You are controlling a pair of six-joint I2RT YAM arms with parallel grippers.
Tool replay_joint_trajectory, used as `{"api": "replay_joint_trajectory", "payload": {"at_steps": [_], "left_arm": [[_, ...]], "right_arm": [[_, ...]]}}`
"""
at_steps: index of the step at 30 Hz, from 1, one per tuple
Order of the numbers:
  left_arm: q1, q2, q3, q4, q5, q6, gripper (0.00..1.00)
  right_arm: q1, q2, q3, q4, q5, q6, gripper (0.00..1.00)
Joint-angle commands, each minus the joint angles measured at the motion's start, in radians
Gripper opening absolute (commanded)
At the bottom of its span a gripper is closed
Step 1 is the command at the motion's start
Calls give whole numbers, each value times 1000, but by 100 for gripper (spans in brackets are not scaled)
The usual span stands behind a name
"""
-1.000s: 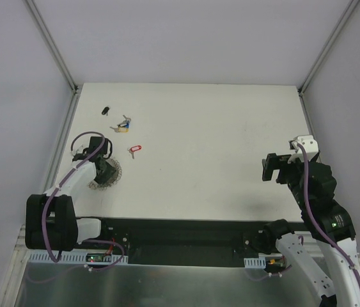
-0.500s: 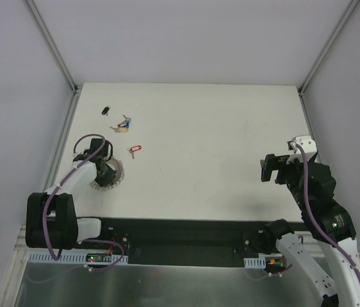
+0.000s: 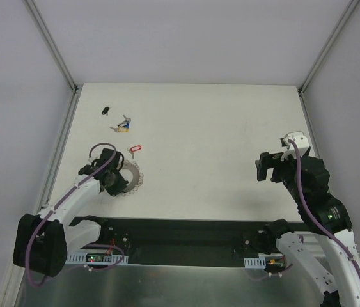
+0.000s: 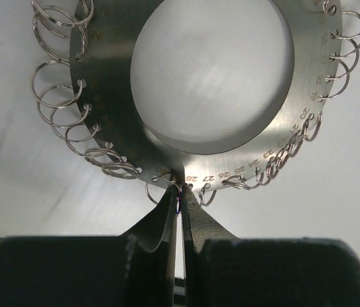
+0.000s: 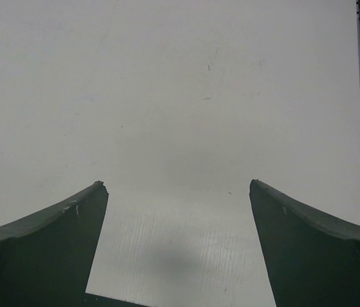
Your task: Put the keys on the keyring
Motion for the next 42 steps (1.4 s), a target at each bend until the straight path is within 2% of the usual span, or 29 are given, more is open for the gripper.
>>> {"api": "replay_joint_trajectory", "payload": {"at_steps": [1,3,7,8,11,19,23,25,27,29,31,32,35,38,42], "left_arm": [[-221,8,73,-49,34,-119,0],[-301,35,107,-49,19,-165,0],[-504,167,274,-48,-54,-180,0],[-564,201,311,-48,-61,-171,0],[-637,360,483,-48,-78,-83,0],[-669,773,952,-26,-9,267,0],[-669,890,1055,-22,27,393,6],[-669,929,1075,-17,42,433,14],[-669,940,1080,-15,42,444,18],[-668,917,1068,-6,19,442,30],[-670,862,1040,0,-36,439,50],[-669,836,1028,6,-57,439,68],[-659,715,960,32,-160,464,92],[-627,571,859,58,-200,491,99],[-514,354,712,90,-217,502,99]], "right_arm": [[6,-5,21,28,-32,13,96],[6,-5,21,23,-35,14,96],[6,-13,26,12,-36,16,96],[6,-17,25,11,-33,14,96],[6,-28,26,3,-24,14,96],[9,-51,34,-14,-21,23,96],[10,-54,25,-14,-23,42,96],[9,-56,12,-14,-42,54,96],[9,-53,2,-9,-55,68,96],[10,-45,-3,-18,-56,92,96],[9,-24,-3,-38,-38,118,96],[10,-14,-2,-46,-17,166,96],[9,33,6,-69,22,212,96],[9,96,35,-96,2,232,96],[10,159,71,-87,-41,290,96]]}}
